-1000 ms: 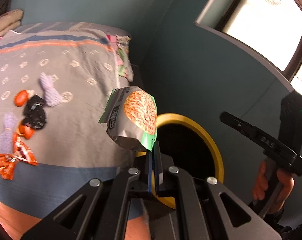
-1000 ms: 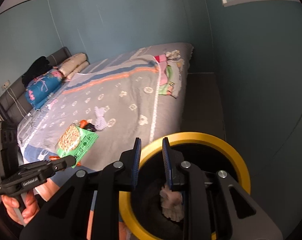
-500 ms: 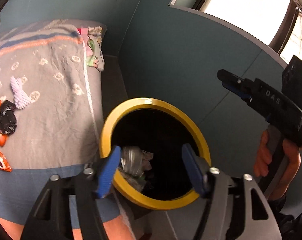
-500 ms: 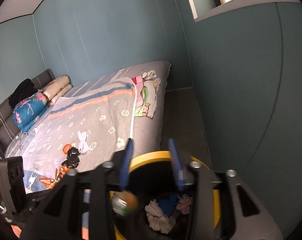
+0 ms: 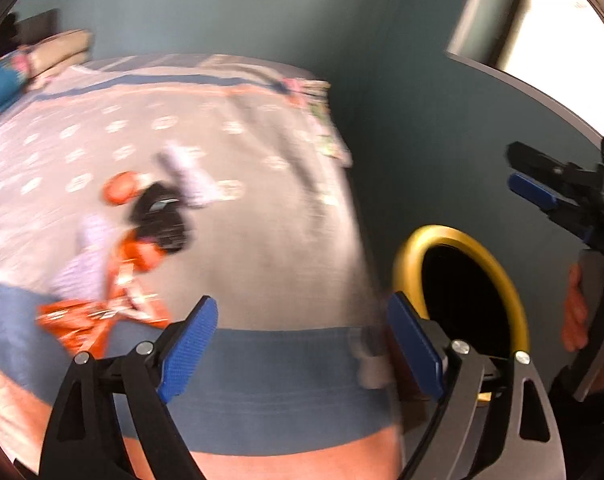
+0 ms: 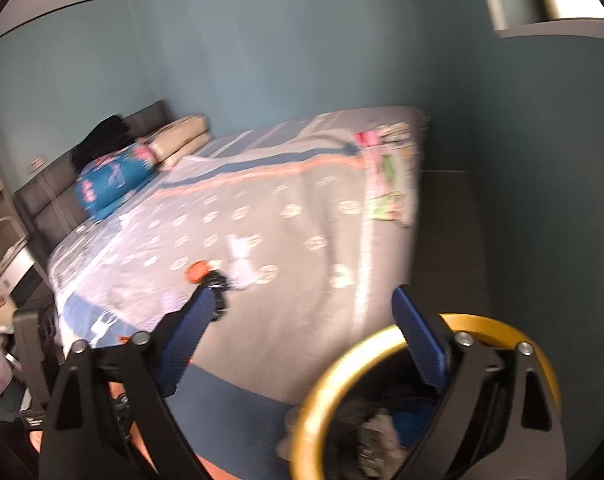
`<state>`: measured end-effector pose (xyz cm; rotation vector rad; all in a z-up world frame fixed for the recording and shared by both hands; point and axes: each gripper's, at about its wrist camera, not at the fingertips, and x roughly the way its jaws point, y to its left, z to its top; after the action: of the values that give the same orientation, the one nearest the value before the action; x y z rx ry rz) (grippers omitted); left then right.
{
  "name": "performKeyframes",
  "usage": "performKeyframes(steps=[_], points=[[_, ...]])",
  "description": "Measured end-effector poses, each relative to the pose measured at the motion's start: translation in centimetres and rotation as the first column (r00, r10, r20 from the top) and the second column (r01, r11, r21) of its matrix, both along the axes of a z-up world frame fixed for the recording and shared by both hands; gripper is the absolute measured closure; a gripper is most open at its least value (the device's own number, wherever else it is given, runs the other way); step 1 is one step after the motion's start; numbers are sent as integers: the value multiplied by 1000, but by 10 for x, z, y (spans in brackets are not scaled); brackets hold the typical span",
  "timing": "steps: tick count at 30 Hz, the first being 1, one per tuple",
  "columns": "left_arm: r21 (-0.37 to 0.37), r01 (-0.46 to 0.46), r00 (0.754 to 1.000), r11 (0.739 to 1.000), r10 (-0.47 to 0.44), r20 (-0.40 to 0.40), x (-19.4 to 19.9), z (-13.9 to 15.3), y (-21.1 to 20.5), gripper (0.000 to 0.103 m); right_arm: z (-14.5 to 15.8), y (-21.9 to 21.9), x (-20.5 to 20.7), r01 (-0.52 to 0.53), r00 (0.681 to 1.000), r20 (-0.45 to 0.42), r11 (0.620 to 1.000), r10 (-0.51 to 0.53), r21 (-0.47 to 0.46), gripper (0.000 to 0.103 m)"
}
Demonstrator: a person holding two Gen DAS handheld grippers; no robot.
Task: Collect trash
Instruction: 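Open the left tool over the yellow bin to drop the green snack packet, then grasp the orange wrapper with the left tool while the right tool grasps a lavender foam net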
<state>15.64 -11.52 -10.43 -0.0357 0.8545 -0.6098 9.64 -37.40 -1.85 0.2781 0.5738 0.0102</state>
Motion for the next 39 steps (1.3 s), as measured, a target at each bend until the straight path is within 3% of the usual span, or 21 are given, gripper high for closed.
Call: performKeyframes(steps=[8,13,17,23,29,32,34,36,38,39], points=[[19,-173,985,985,172,12,30,-14,93,20,-22,89,80,-109,994,-7,980,109,-169,8],[28,-225,974,974,225,-1,44,-25,131,20,-47,122,141,-177,980,-123,965,156,-193,8],[36,-228,973,973,229,-26,56,-38,150,20,-72,144,198,-219,960,-221,952,171,-212,8],[53,-205,977,977,207,-43,70,-57,161,20,-105,158,265,-233,939,-295,957,175,-174,8],[44,-194,979,980,196,-63,88,-72,164,20,-133,167,317,-210,920,-371,959,127,-192,8],[21,-180,978,983,181,-105,95,-82,163,27,-149,170,342,-192,905,-411,968,111,-161,8],[13,-170,978,985,171,-123,96,-89,161,31,-157,173,351,-188,899,-428,963,90,-193,8],[-5,-156,977,988,154,-146,97,-94,158,42,-165,180,359,-194,894,-440,955,78,-224,9],[-12,-143,978,990,140,-153,98,-97,155,52,-174,184,367,-191,885,-463,951,58,-245,20],[-11,-137,980,991,134,-150,99,-98,152,58,-177,185,369,-189,882,-468,951,55,-244,31]])
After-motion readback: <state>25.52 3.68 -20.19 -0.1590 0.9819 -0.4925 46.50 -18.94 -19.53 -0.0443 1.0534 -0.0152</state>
